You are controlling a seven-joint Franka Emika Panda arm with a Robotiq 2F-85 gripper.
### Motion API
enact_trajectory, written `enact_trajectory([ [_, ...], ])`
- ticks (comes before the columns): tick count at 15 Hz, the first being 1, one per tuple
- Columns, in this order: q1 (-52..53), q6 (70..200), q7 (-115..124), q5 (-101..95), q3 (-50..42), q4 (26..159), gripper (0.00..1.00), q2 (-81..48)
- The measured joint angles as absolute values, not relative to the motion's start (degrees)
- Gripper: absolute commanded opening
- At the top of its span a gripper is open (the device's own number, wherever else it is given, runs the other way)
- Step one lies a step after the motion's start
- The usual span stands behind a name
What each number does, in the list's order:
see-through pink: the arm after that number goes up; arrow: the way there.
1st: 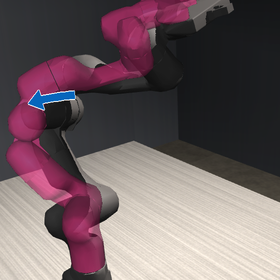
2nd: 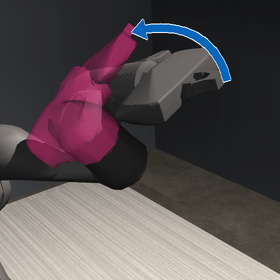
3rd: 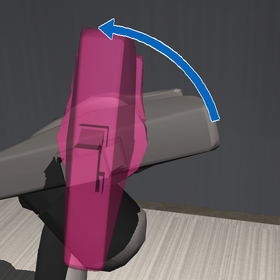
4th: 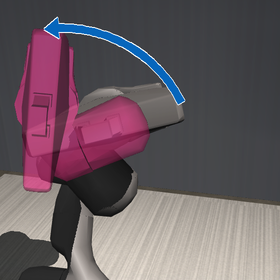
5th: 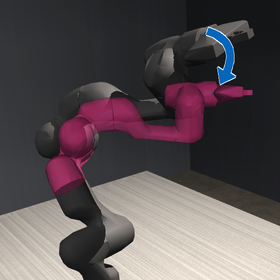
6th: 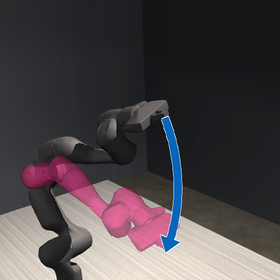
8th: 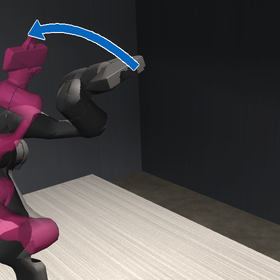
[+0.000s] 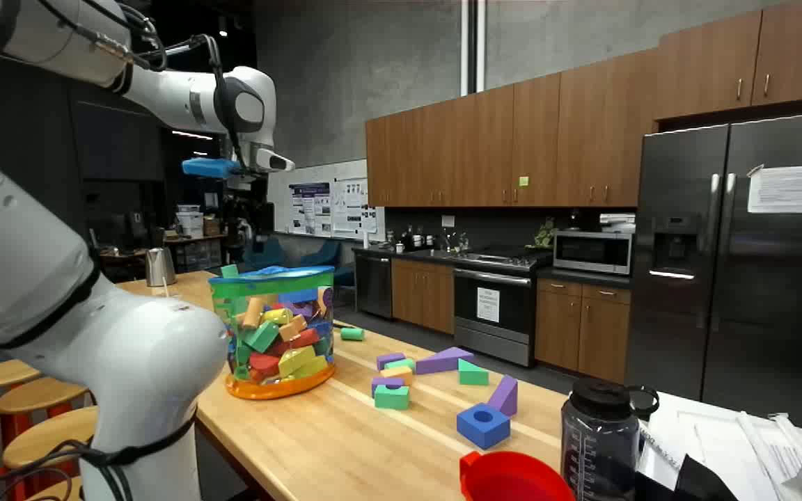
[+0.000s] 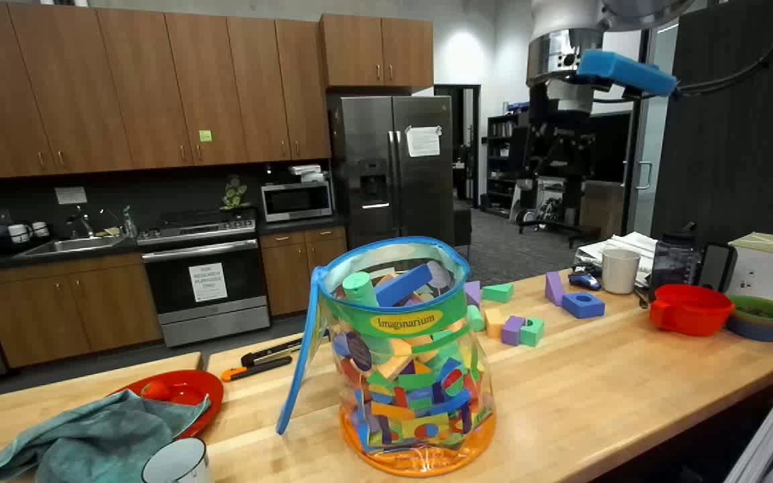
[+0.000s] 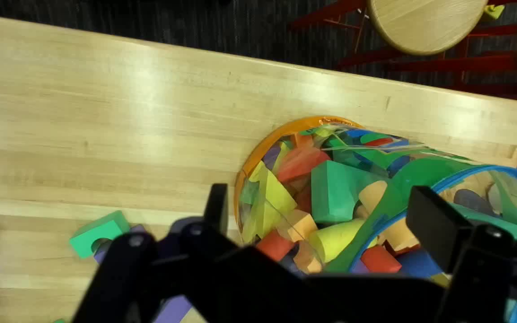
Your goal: Put the green cylinder into the bag
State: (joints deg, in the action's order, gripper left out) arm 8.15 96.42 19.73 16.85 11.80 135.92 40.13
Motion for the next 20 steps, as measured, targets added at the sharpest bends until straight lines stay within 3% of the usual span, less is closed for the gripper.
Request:
enact_trajectory([
  [20,7.3,99.7,19.8,16.9,13.3,136.0,1.00,39.6],
])
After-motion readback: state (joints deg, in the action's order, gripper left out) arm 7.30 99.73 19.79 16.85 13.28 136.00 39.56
